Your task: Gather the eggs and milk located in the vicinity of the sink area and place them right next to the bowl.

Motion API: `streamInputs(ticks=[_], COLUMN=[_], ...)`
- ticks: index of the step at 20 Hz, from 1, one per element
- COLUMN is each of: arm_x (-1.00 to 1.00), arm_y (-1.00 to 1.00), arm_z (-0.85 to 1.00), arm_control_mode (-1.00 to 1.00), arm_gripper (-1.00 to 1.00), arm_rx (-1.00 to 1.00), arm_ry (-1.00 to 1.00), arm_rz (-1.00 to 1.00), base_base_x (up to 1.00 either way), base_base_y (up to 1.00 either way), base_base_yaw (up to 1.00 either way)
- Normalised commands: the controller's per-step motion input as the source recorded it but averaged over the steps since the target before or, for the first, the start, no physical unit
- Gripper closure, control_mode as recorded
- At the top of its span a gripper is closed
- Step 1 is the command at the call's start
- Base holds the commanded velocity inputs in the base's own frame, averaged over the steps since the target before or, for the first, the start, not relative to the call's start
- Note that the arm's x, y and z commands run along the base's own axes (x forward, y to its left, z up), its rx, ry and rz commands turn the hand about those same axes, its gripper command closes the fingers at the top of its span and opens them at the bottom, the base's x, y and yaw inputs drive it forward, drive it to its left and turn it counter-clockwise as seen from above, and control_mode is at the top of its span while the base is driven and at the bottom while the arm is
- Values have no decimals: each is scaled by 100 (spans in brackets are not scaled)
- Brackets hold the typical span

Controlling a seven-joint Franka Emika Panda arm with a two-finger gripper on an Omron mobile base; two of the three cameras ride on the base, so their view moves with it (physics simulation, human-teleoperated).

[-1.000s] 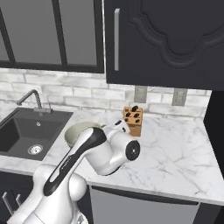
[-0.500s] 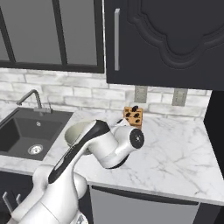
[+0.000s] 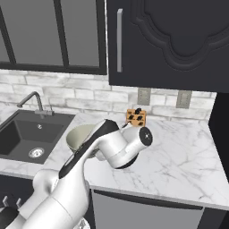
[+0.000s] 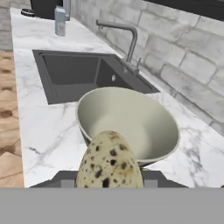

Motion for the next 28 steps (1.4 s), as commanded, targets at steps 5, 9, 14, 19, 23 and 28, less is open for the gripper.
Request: streamInputs(ticks=[5, 9, 14, 19, 23, 28], arm_x=[3, 12, 16, 17, 15, 16], arm_y=[0, 0, 0, 0, 0, 0], arm_z=[-50, -42, -36, -41, -28, -15], arm_control_mode=[-100, -100, -100, -100, -100, -100], arm_gripper=[100, 100, 100, 100, 100, 100], arm_rx=[0, 0, 0, 0, 0, 0], arm_ry=[0, 3, 8, 12, 11, 6], arm_rz=[4, 3, 3, 2, 1, 2], base_base_x=[0, 0, 0, 0, 0, 0], base_base_y=[0, 0, 0, 0, 0, 0], base_base_yaw=[0, 0, 0, 0, 0, 0])
